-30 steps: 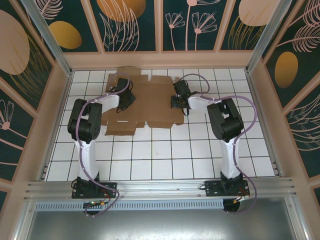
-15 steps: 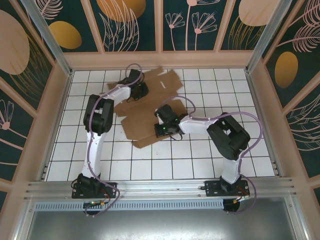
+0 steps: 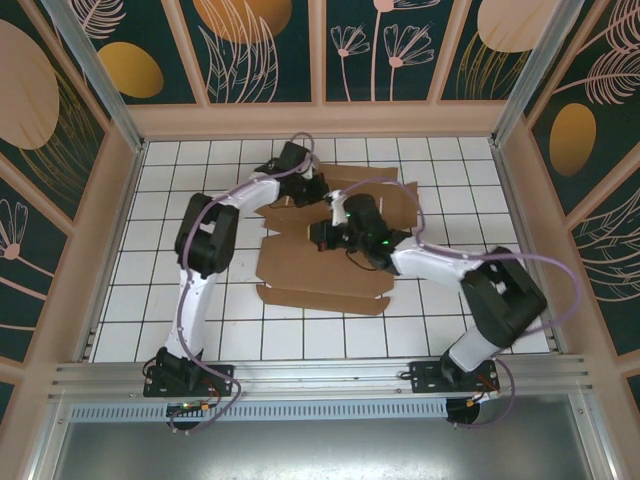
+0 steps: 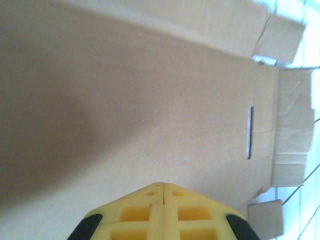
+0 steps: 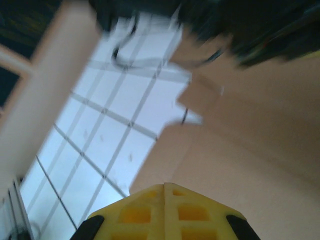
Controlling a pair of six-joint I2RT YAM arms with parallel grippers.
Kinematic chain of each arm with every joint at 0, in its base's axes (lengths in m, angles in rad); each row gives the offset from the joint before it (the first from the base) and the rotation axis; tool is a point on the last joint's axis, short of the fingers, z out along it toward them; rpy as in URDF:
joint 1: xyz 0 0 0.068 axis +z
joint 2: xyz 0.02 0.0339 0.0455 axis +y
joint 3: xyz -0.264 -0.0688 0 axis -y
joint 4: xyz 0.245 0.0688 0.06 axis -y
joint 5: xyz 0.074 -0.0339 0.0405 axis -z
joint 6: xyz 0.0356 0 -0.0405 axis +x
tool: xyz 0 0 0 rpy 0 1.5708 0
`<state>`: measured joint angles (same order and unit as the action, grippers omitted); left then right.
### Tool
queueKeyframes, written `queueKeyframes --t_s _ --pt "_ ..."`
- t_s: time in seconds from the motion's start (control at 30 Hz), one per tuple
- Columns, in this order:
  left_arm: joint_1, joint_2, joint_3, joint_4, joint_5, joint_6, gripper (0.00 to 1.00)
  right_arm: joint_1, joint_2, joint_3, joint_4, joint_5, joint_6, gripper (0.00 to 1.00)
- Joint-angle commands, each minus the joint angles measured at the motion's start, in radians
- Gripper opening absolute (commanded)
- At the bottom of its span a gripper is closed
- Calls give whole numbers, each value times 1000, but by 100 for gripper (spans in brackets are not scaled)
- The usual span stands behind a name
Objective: Fold the paper box
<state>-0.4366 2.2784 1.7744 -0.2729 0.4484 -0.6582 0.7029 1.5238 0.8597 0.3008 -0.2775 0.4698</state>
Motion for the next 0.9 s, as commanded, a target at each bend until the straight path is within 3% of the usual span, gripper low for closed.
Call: queueKeyframes --t_s 0.0,0.13,0.3,0.43,0.67,0.77,0.87 --pt "35 -188 -81 103 -53 -12 0 -70 -120 -93 74 114 -10 0" --pt "25 -250 -257 172 -20 -115 0 -189 -39 -26 -50 67 -30 0" --pt "-42 -334 -494 224 -50 -192 0 -256 181 167 -230 175 -187 0" --pt "-56 -316 -598 258 -18 -252 0 -338 302 251 -252 93 -140 0" --pt "-52 -250 -519 129 -113 -186 0 -329 496 413 -474 288 -167 0" --pt "-44 -211 -452 75 -148 -152 0 -306 502 382 -508 378 -161 0" --pt "-24 -180 -402 19 -195 -111 0 -286 466 321 -516 393 -139 0"
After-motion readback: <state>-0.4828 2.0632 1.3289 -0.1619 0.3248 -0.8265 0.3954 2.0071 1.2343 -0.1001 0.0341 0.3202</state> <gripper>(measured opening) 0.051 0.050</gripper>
